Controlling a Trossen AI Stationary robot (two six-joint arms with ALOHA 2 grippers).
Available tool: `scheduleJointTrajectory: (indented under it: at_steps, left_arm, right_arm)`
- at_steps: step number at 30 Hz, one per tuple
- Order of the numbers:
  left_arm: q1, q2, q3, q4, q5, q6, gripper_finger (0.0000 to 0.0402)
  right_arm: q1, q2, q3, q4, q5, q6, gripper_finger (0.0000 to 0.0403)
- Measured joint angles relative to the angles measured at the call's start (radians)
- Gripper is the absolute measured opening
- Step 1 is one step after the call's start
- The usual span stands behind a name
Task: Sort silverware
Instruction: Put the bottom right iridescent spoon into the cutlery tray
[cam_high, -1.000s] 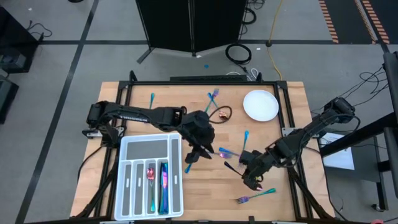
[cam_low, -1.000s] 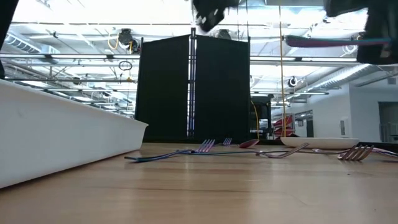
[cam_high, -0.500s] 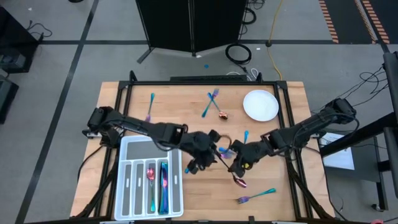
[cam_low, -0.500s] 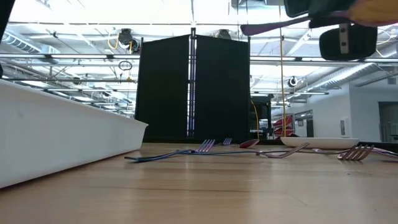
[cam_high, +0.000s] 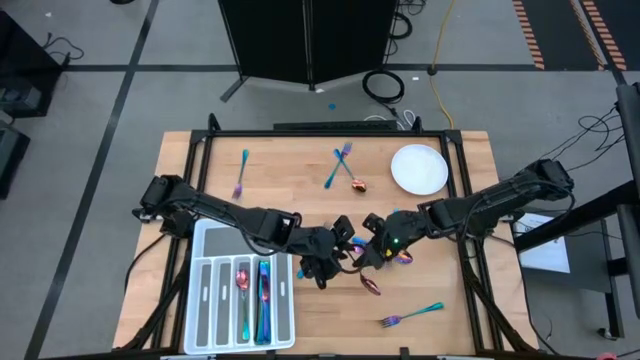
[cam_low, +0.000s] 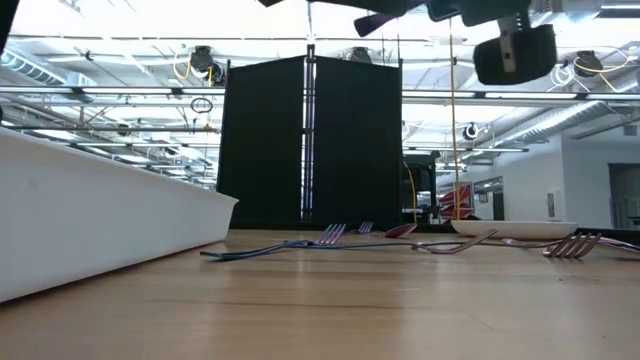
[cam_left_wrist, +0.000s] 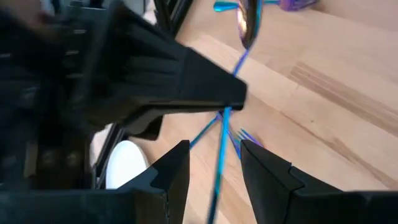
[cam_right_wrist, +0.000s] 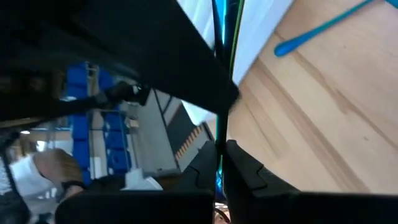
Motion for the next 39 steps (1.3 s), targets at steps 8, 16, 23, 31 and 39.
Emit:
scheduleJointTrajectory:
  at_steps: [8, 16, 23, 31, 39]
  left_arm:
    - [0.000, 0.000, 0.000, 0.007, -0.027, 0.000, 0.0144]
    - [0.004, 0.004, 0.000, -0.002, -0.057, 0.000, 0.0143]
    - [0.006, 0.007, 0.000, -0.014, -0.058, -0.006, 0.0143]
    - [0.016, 0.007, 0.000, -0.025, -0.061, -0.010, 0.0118]
    - [0.016, 0.007, 0.000, -0.026, -0.061, -0.011, 0.0062]
  right_arm:
    - [-0.022, 0.000, 0.000, 0.013, -0.002, 0.028, 0.0000]
    - [-0.022, 0.000, 0.000, 0.016, -0.003, 0.029, 0.0000]
    - [-0.022, 0.000, 0.000, 0.020, -0.003, 0.029, 0.0000]
    - [-0.045, 0.000, 0.000, 0.020, 0.000, 0.027, 0.0000]
    - [-0.053, 0.000, 0.000, 0.021, 0.000, 0.007, 0.0000]
